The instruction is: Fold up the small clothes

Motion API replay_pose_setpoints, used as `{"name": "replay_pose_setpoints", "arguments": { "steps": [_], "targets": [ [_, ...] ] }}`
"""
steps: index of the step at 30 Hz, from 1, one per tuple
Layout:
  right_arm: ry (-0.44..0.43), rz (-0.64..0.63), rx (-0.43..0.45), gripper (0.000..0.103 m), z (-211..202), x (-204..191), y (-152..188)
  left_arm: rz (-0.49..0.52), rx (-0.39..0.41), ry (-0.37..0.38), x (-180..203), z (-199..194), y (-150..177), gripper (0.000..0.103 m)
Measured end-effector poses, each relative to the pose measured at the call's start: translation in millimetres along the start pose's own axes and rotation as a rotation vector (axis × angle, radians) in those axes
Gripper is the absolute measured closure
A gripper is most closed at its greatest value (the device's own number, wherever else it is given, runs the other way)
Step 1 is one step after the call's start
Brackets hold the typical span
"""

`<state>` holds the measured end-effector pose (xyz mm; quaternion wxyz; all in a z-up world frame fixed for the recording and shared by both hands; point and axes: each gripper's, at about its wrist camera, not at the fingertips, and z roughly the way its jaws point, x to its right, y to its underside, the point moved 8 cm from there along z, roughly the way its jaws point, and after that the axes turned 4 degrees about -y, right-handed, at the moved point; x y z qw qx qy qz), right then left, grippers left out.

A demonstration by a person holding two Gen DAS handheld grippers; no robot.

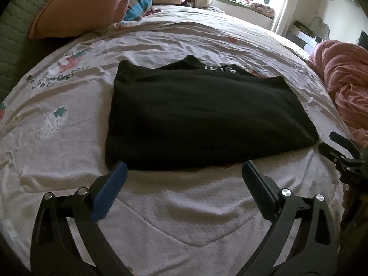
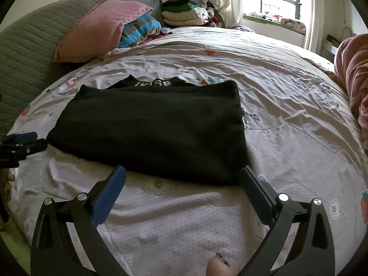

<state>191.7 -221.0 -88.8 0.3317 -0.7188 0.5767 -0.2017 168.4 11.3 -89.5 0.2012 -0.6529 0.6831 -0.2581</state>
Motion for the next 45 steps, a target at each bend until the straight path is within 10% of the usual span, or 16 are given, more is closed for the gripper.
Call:
{"name": "replay_pose_setpoints", "arguments": {
  "steps": [45],
  "targets": [
    [-0.130,-0.193,0.054,0.005,-15.1,-125.6,-33.2,-0.134,0.104,-0.026,-62.6,-50.6,-5.0,0.010]
  ]
}}
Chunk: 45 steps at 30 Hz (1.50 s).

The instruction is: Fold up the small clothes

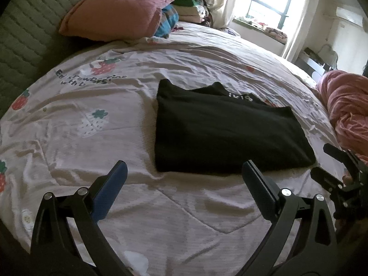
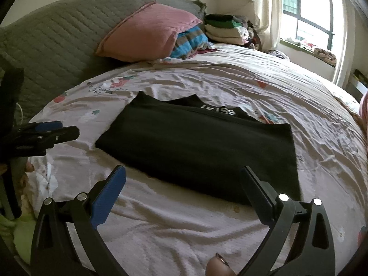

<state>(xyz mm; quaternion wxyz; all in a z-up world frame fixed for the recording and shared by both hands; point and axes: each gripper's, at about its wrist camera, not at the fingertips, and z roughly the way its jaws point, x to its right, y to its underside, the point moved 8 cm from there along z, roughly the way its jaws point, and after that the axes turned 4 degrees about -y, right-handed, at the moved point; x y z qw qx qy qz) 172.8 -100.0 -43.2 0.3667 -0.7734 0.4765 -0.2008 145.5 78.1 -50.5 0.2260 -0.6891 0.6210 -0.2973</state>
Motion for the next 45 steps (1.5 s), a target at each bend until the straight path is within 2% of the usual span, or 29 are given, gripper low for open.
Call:
{"name": "replay_pose_setpoints", "arguments": {
  "steps": [12,30,38,45],
  "targets": [
    [-0.049,-0.069,-0.023,0.005,24.4,-41.7,-2.2,-0.035,0.014,-0.054,-30.6,4.1,-1.3,0.010],
    [-0.109,-0.172,-0.067,0.005,70.3,-97.7,-0.4,-0.116,-0.015,-0.097,-77.0,22.7,7.5,0.010],
    [-0.116,-0.199,-0.074,0.005,83.2,-105.9,1.5,-0.136,-0.034,-0.107,-84.2,32.4,9.0,0.010],
    [-0.083,-0.222,-0.073,0.005,94.3,-103.3,0.9,-0.126,-0.041,-0.120,-82.7,39.8,3.4,0.010]
  ]
}}
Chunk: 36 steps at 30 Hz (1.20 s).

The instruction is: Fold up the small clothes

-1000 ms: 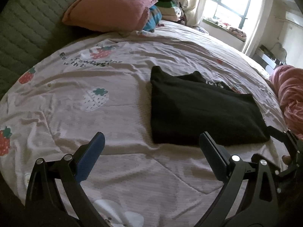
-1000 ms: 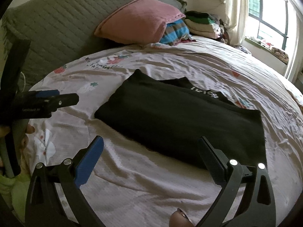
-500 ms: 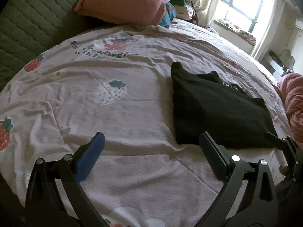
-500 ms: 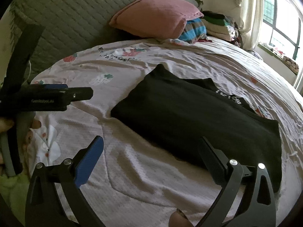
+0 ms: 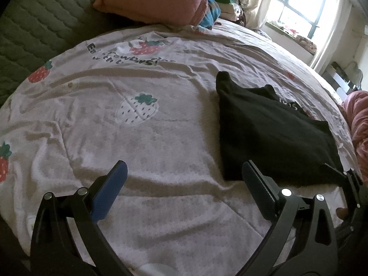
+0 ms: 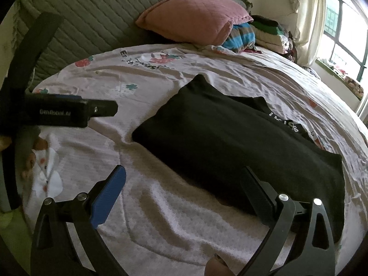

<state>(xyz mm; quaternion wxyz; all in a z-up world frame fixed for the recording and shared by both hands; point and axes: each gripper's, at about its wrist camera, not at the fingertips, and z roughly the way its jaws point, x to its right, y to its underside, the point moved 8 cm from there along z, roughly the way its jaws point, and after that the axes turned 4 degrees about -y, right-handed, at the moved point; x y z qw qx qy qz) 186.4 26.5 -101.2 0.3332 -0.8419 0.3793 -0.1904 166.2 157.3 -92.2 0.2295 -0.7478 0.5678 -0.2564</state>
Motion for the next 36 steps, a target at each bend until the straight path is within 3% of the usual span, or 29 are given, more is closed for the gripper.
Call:
{"name": "replay_pose_setpoints", "arguments": {
  "steps": [18,36],
  "targets": [
    [0.099,-0.067,-0.073,0.004,51.1,19.9,1.9,0.090,-0.022,-0.023,41.4,34.8,-44.2,0.010],
    [0.190,-0.150,-0.100,0.004,99.6,34.1,-15.0,0.094,-0.051,-0.060,42.2,71.1,-68.5,0.010]
  ]
}}
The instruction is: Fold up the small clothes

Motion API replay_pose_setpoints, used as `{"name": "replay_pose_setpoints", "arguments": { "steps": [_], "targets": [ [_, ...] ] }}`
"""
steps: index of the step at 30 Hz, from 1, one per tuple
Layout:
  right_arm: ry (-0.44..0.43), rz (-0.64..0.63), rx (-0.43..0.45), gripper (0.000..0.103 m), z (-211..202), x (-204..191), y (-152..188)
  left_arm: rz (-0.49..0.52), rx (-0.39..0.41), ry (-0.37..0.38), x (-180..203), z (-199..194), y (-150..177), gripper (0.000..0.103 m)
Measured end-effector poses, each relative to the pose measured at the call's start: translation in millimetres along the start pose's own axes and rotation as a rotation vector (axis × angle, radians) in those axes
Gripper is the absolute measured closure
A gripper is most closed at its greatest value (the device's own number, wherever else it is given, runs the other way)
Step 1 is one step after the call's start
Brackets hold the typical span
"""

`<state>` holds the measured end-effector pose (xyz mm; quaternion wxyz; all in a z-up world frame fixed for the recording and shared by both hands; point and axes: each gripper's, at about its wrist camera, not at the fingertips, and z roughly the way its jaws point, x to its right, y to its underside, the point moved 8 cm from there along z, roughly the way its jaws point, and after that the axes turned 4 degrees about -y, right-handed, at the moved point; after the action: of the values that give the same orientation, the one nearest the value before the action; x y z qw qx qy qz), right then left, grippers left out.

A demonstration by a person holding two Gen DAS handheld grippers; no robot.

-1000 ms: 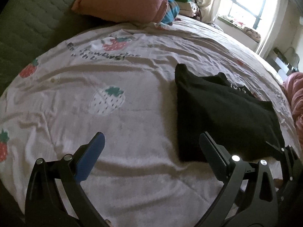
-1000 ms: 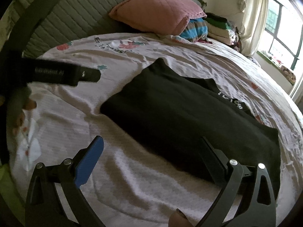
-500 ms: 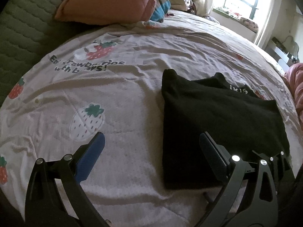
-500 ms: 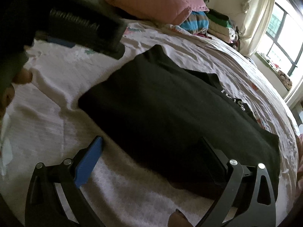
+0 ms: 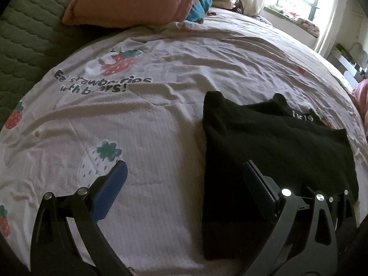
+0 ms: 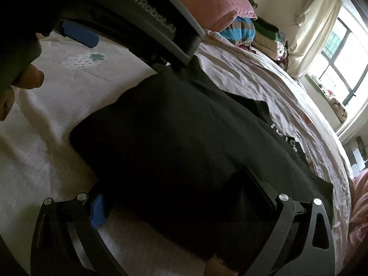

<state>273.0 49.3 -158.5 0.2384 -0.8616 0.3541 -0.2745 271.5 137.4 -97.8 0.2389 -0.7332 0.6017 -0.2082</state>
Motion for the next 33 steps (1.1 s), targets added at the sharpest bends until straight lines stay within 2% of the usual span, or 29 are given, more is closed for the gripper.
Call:
{"name": "replay_pose_setpoints", "arguments": {
  "steps": [12,16,18,20,24,26,33],
  "targets": [
    [-0.004,0.059,0.035,0.005,13.2,16.8,-8.1,-0.009,-0.044,0.018,12.9,29.3,-9.4,0.010],
    [0.008,0.094,0.078,0.009,6.4,26.7,-10.3,-0.002,-0.047,0.007,16.2,35.5,-15.7,0.010],
    [-0.005,0.102,0.114,0.022,0.1,29.3,-12.3,-0.007,-0.052,0.011,16.9,38.0,-18.3,0.010],
    [-0.008,0.097,0.140,0.030,-4.5,29.2,-14.2,-0.012,-0.058,0.017,17.5,40.5,-21.5,0.010],
    [-0.015,0.077,0.193,0.062,-15.6,26.0,-17.3,-0.014,-0.069,0.027,19.6,43.9,-27.0,0.010],
    [-0.016,0.067,0.217,0.073,-21.2,24.3,-18.3,-0.019,-0.075,0.032,19.9,46.0,-29.5,0.010],
    [-0.040,0.094,0.239,0.080,-26.2,26.5,-18.0,-0.044,-0.127,0.075,25.1,59.7,-29.1,0.010]
  ]
}}
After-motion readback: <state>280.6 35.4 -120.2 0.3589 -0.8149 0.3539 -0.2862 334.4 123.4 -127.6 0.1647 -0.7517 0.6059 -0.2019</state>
